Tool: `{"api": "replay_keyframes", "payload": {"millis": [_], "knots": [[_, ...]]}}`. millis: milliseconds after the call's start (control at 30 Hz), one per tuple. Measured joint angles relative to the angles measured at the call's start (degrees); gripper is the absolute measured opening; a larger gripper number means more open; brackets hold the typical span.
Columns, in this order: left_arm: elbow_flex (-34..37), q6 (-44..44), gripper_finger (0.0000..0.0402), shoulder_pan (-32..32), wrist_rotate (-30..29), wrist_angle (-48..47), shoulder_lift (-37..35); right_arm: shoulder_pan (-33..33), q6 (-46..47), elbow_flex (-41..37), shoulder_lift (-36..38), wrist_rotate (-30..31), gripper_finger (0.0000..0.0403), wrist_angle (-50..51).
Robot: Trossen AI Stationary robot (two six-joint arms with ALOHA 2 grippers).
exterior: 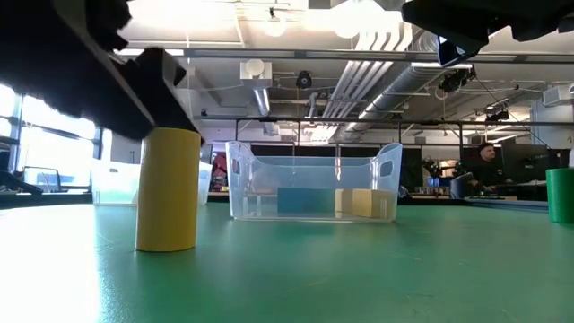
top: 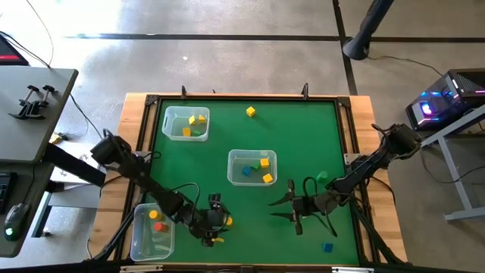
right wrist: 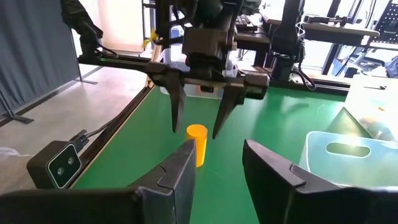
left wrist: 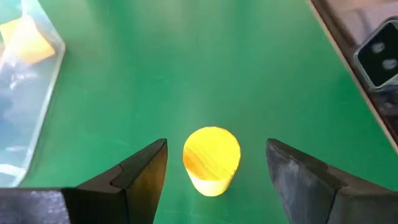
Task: Sort blocks by size
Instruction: Put the yellow cylindrical block into the bottom left transparent bin
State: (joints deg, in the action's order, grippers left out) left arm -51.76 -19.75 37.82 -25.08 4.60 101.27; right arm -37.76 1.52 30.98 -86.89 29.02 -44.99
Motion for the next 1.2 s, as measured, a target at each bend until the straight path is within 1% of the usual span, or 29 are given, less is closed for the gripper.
{"api": "replay_keyframes", "payload": {"millis": [167, 267, 567, 833, 1100, 1200], "knots": [[-1.6, -3.0, 0.0255, -0.4, -0.1, -0.4, 1.2, 0.0, 0.0, 0.0, 0.0, 0.0, 0.0126, 0.0], [-1.8, -5.2, 0.0245, -0.7, -0.1, -0.5, 1.2, 0.0, 0.0, 0.0, 0.0, 0.1, 0.0126, 0.1], [-1.7, -5.7, 0.0189, -0.7, 0.2, -1.9, 1.2, 0.0, 0.0, 0.0, 0.0, 0.1, 0.0126, 0.1], [-1.7, -5.6, 0.0148, -0.7, 0.1, -2.3, 1.2, 0.0, -0.3, 0.0, 0.0, 0.1, 0.0126, 0.1], [-1.8, -5.6, 0.0094, -0.7, 0.0, -2.0, 1.2, 0.0, -0.4, 0.0, 0.0, 0.2, 0.0126, 0.1], [-4.0, -2.9, 0.0087, -0.3, 0.5, -3.4, 1.2, 0.0, -0.4, 0.0, 0.0, 0.3, 0.0126, 0.1]]}}
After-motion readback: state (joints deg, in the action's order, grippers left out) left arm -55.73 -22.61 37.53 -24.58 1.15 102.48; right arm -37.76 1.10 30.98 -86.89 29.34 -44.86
